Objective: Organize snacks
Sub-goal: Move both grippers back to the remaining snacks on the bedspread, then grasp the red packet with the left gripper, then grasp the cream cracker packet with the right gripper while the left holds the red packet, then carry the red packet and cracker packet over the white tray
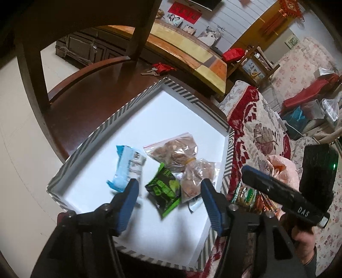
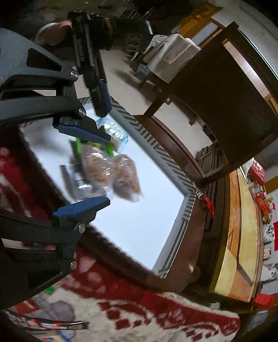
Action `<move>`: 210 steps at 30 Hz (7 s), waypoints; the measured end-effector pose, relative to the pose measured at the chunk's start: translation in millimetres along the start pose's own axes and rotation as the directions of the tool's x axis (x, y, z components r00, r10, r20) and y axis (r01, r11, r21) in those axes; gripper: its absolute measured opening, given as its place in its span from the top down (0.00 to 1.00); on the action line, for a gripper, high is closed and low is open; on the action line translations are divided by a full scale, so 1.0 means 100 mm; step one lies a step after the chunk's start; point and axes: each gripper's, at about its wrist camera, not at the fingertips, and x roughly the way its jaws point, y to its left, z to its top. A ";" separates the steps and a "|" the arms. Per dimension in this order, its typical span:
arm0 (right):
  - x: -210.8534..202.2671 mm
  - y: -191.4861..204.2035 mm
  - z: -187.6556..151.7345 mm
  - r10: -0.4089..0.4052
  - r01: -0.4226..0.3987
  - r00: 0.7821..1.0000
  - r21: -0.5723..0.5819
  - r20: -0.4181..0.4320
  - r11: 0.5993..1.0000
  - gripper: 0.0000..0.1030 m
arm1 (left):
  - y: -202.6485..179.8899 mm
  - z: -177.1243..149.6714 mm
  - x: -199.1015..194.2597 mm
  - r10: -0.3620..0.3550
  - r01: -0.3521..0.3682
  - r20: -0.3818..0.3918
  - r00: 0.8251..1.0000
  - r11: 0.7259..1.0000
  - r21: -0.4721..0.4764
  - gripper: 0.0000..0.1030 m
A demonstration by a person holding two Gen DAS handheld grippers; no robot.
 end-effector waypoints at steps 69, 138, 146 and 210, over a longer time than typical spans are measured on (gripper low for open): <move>-1.55 -1.26 -1.60 -0.238 0.210 0.968 0.265 0.080 0.941 0.49 | -2.17 -0.56 1.39 0.043 0.056 -0.266 0.963 0.933 0.354 0.02; -1.30 -1.89 -0.93 -0.409 0.408 0.911 -0.026 -0.057 0.913 0.80 | -2.59 -1.14 1.61 0.053 0.116 -0.306 0.951 0.854 0.507 0.66; -1.17 -2.02 -0.86 -0.449 0.440 0.885 -0.093 -0.124 0.893 0.38 | -2.64 -1.18 1.65 0.089 0.086 -0.294 0.952 0.841 0.534 0.65; -0.58 -0.15 -0.48 -0.213 0.215 0.977 -0.092 0.027 0.972 0.47 | -0.65 -0.27 0.18 0.260 -0.264 0.048 0.964 0.940 0.218 0.65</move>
